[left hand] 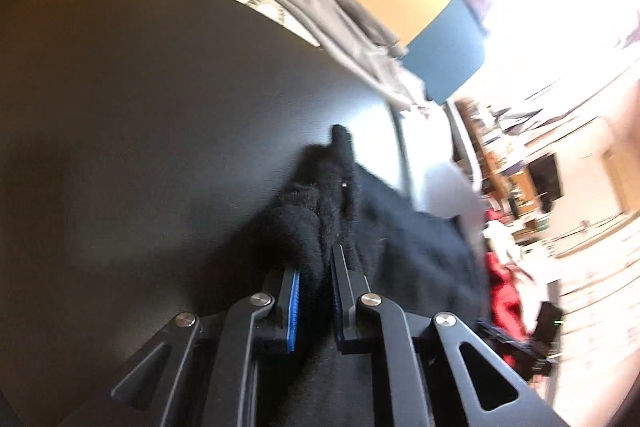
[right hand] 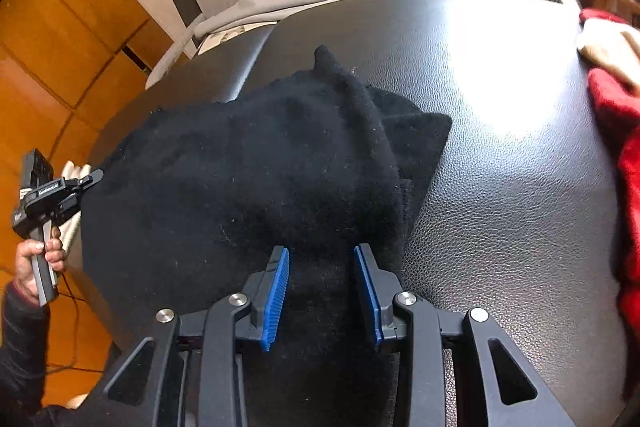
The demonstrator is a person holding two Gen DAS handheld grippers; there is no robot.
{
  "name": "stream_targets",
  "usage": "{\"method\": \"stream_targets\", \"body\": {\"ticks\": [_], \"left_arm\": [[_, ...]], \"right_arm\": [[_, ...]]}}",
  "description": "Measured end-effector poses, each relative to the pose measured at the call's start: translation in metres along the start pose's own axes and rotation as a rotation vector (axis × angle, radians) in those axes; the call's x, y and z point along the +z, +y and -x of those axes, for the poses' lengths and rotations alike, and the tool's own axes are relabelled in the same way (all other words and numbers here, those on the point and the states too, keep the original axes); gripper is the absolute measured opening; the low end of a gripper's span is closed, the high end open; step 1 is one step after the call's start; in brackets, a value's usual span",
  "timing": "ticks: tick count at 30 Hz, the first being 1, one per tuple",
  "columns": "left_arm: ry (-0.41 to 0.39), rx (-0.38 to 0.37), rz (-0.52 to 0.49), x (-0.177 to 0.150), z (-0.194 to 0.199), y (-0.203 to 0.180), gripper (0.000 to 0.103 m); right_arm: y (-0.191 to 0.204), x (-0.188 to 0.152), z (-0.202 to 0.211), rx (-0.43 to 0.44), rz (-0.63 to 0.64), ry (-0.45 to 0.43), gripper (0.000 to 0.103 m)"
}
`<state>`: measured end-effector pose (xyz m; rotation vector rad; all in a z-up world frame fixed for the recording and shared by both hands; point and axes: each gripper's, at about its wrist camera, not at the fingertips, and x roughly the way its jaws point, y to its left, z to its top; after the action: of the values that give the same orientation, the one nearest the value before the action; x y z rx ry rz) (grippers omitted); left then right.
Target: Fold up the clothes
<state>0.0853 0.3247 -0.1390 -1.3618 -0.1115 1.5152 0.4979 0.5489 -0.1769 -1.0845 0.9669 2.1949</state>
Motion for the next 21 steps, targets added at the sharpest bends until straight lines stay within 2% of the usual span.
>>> {"method": "stream_targets", "body": {"ticks": [4, 13, 18, 21], "left_arm": [[0.009, -0.103, 0.044, -0.004, 0.001, -0.024, 0.011], [0.017, -0.309, 0.088, -0.006, -0.02, -0.117, 0.01], [0.041, -0.367, 0.042, -0.014, -0.036, -0.179, 0.01], [0.081, -0.378, 0.021, -0.021, -0.057, -0.21, 0.01]], "right_arm": [[-0.004, 0.001, -0.001, 0.038, -0.017, 0.009, 0.035], [-0.009, 0.003, -0.005, 0.109, -0.032, 0.012, 0.035], [-0.009, 0.005, -0.009, 0.139, -0.029, 0.015, 0.035], [-0.008, 0.007, -0.011, 0.154, -0.021, 0.017, 0.035]]}}
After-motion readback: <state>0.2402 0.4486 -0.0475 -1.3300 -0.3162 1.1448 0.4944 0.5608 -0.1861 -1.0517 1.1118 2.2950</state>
